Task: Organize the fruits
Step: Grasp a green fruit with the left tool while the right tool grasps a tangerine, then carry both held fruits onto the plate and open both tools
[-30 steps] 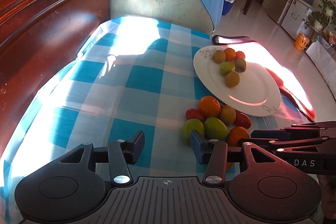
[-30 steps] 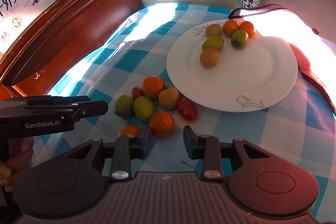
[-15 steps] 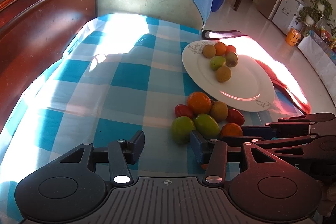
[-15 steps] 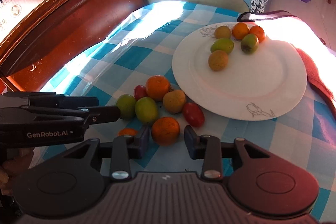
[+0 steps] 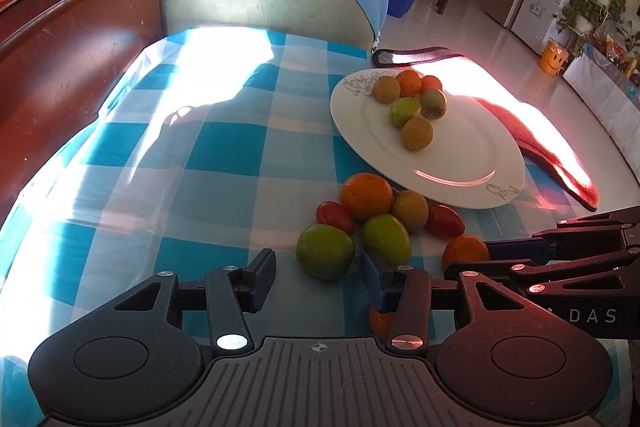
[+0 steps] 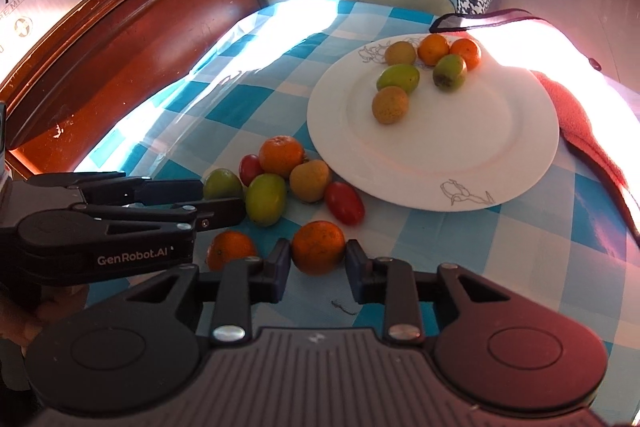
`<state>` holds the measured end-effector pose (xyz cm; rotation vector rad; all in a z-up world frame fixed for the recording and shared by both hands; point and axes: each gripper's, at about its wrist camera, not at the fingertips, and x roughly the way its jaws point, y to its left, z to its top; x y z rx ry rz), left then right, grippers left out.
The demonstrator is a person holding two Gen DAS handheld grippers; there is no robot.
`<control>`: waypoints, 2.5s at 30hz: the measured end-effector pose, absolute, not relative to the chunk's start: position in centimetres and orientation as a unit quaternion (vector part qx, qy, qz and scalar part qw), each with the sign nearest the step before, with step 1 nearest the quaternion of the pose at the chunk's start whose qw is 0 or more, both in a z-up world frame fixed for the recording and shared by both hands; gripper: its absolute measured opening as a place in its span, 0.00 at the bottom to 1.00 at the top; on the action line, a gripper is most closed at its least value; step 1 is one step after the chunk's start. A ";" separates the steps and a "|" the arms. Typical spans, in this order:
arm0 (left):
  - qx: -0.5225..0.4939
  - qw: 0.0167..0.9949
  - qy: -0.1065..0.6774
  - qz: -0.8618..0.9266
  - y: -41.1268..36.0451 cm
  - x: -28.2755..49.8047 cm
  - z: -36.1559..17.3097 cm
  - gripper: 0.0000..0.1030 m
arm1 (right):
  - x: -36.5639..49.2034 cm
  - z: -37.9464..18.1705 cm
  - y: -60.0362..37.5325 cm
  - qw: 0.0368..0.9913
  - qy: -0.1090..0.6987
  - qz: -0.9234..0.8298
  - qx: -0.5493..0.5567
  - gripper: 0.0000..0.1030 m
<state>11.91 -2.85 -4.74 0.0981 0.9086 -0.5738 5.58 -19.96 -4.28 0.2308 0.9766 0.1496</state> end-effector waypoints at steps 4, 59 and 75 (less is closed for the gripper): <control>0.045 0.861 0.428 -0.270 -2.9 12.1 -4.8 0.44 | 5.6 -4.2 -19.9 0.874 0.467 0.074 0.113 0.29; 0.053 0.874 0.345 -0.338 -9.2 11.3 2.1 0.28 | 6.3 2.1 -27.6 0.919 0.374 0.007 0.121 0.29; 0.087 0.859 0.370 -0.343 -12.4 12.5 -0.3 0.28 | 7.4 0.7 -28.9 0.908 0.397 -0.005 0.131 0.29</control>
